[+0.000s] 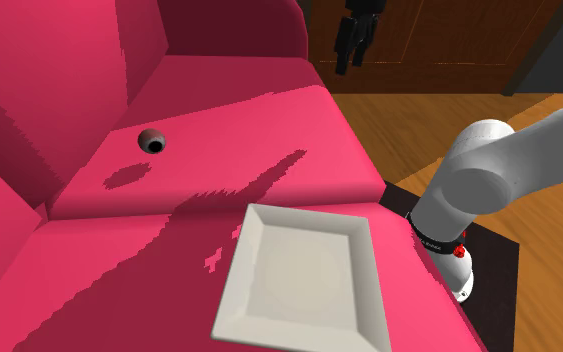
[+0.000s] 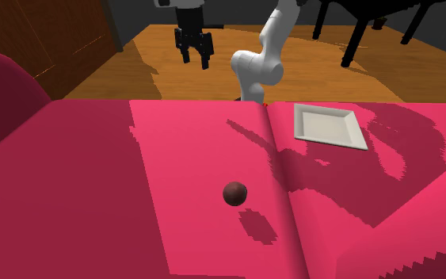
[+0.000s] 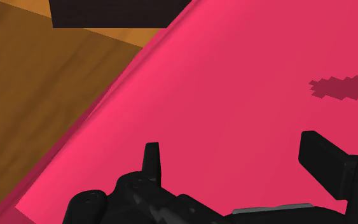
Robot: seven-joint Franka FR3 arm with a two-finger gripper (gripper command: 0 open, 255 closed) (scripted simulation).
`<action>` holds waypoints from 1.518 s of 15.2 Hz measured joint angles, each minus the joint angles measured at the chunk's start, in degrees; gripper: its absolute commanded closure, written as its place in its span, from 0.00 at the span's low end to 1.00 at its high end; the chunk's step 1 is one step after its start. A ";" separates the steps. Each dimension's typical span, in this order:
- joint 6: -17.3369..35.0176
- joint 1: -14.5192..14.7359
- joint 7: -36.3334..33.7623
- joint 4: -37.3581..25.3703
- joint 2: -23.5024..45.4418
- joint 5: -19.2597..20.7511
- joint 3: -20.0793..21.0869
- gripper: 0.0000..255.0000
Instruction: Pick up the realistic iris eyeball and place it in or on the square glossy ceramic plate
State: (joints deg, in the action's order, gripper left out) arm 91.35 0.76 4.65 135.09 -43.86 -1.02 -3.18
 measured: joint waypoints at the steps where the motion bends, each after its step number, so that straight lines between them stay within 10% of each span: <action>1: 0.00 0.00 0.00 0.00 0.00 0.00 0.00 0.00; 23: 6.33 5.33 -31.20 -25.58 34.55 -3.76 22.51 0.00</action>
State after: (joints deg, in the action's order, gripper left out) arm 97.68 6.09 -26.55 109.52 -9.31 -4.78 19.33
